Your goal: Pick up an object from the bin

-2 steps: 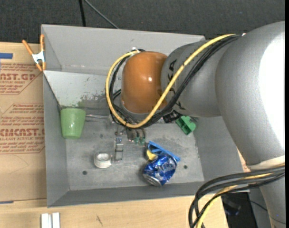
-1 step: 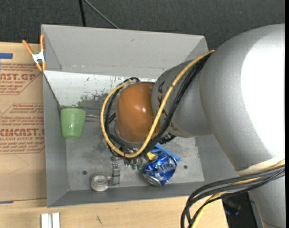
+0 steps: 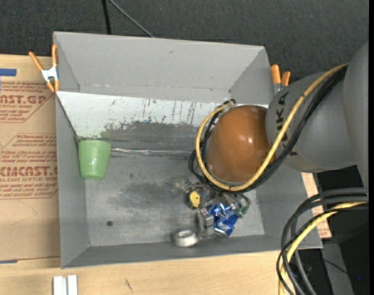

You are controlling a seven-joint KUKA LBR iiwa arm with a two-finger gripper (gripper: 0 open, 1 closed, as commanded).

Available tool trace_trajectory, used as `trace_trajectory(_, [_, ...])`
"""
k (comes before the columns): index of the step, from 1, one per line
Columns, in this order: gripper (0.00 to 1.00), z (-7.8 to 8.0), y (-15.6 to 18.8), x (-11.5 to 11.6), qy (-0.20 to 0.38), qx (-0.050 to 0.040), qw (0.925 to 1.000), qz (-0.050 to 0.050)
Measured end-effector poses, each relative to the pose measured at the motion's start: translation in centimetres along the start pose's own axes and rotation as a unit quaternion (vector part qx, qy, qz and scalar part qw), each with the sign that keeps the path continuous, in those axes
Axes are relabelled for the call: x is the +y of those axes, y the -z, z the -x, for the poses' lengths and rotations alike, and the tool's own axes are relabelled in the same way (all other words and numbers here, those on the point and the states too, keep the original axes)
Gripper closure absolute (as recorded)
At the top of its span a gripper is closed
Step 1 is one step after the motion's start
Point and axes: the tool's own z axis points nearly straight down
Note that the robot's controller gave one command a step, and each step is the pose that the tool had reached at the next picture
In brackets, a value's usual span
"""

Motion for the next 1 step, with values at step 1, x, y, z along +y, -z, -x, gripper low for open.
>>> trace_trajectory(1, [0.00, -0.30, -2.93, 1.06, 0.307, 0.0006, 0.9518, 0.003])
